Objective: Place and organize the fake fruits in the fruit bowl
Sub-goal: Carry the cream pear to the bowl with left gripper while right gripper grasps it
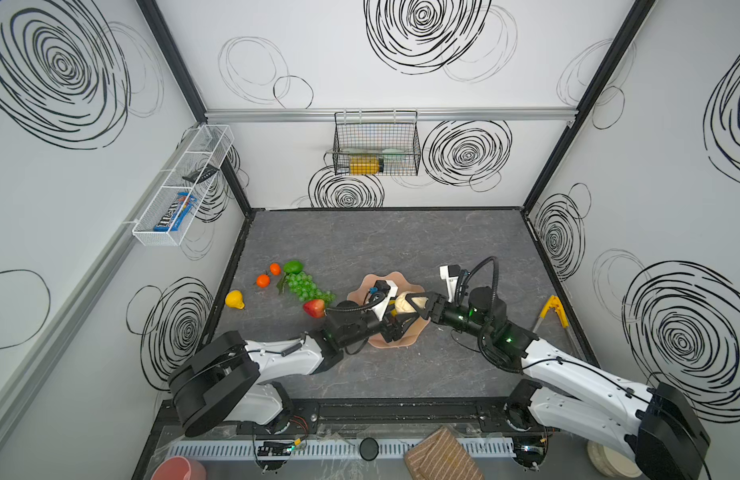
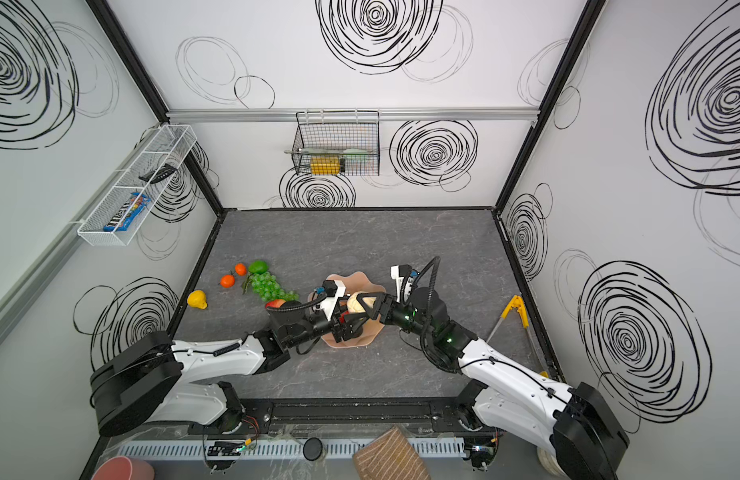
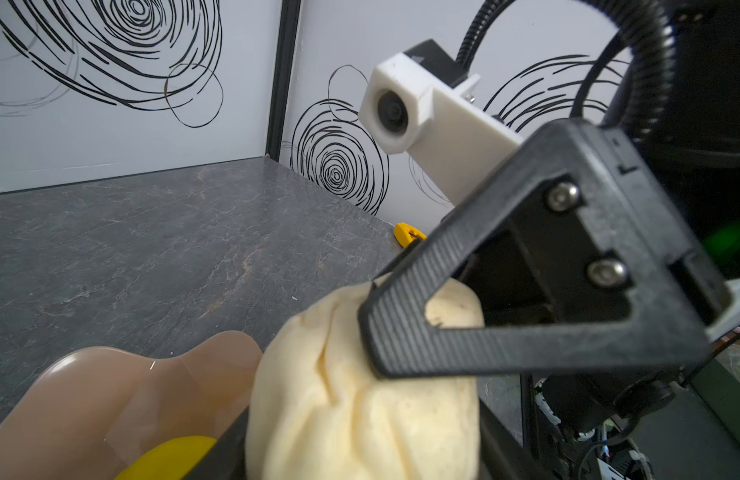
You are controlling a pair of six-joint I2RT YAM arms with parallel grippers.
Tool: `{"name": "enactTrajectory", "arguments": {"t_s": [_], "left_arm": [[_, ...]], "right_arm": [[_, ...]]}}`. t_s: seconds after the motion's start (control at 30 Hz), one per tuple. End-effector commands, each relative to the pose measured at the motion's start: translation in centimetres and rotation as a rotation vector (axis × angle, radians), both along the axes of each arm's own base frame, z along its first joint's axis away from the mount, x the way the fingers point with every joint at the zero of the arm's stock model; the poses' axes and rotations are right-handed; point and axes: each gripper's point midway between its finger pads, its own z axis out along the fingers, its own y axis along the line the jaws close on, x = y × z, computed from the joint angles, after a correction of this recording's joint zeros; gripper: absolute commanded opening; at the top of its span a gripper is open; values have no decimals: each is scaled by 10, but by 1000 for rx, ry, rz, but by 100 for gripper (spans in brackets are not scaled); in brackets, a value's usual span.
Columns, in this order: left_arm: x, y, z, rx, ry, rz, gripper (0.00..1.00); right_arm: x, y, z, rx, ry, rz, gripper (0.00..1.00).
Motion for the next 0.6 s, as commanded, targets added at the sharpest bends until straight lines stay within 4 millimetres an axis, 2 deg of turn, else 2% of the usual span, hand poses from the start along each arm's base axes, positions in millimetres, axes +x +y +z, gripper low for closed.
{"name": "enactTrajectory", "arguments": {"t_s": [0.0,0.17,0.37,0.47,0.57], "left_arm": [[0,-3,11,-22,-65,-7,68],[2,-1,11,-11,-65,6,73],[3,4,14,-6,-77,19,88],[2,15,20,-7,-110,44,94],[7,34,25,-21,-110,119,100]], "right_arm": [[-3,9,17,24,-32,34,58],[-1,9,17,-1,-42,29,51],[7,1,16,-63,-88,-14,50],[19,-13,17,-142,-138,-73,50],[32,-28,12,-216,-149,-129,50]]}}
